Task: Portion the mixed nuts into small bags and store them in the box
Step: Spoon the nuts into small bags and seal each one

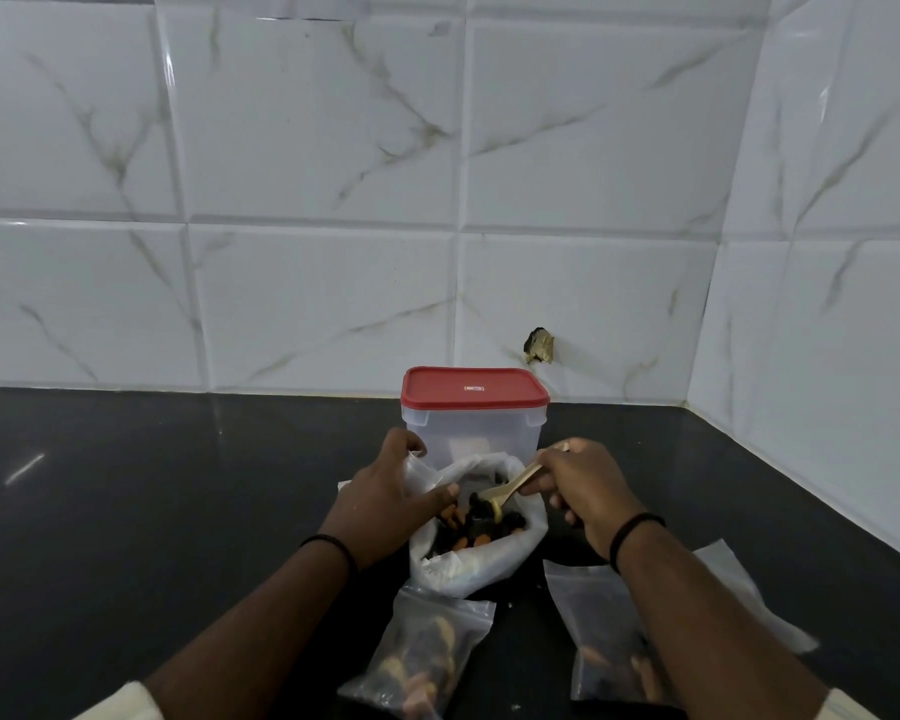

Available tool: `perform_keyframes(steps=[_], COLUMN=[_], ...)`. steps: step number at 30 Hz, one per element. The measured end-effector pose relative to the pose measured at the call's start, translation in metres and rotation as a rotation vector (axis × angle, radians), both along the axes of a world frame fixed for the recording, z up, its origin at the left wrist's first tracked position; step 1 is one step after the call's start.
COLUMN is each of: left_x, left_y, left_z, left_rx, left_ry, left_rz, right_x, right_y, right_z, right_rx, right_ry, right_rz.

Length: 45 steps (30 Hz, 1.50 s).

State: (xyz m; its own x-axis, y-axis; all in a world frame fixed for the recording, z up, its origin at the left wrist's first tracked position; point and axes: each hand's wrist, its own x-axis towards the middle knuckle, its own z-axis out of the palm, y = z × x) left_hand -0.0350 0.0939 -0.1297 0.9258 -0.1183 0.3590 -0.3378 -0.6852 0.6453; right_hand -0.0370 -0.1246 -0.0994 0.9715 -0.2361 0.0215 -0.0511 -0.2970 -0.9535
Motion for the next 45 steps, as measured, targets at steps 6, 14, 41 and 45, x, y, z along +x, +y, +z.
perform_keyframes(steps=[6,14,41,45], left_x=[0.000,0.000,0.000,0.001], left_y=[0.000,-0.001,-0.003,-0.004], left_z=[0.000,0.001,0.000,0.001], left_rx=[0.006,0.012,-0.165,-0.234], left_ry=[-0.007,0.008,0.025,0.003], left_rz=[-0.003,-0.014,0.041,0.045], right_x=[0.004,-0.003,-0.027,-0.028], right_y=[-0.002,0.001,0.050,0.043], right_z=[-0.001,0.007,0.010,0.016], right_rx=[0.057,0.269,0.077,-0.060], right_ry=[-0.047,-0.114,-0.387,-0.546], right_rz=[-0.068,-0.042,0.091,0.214])
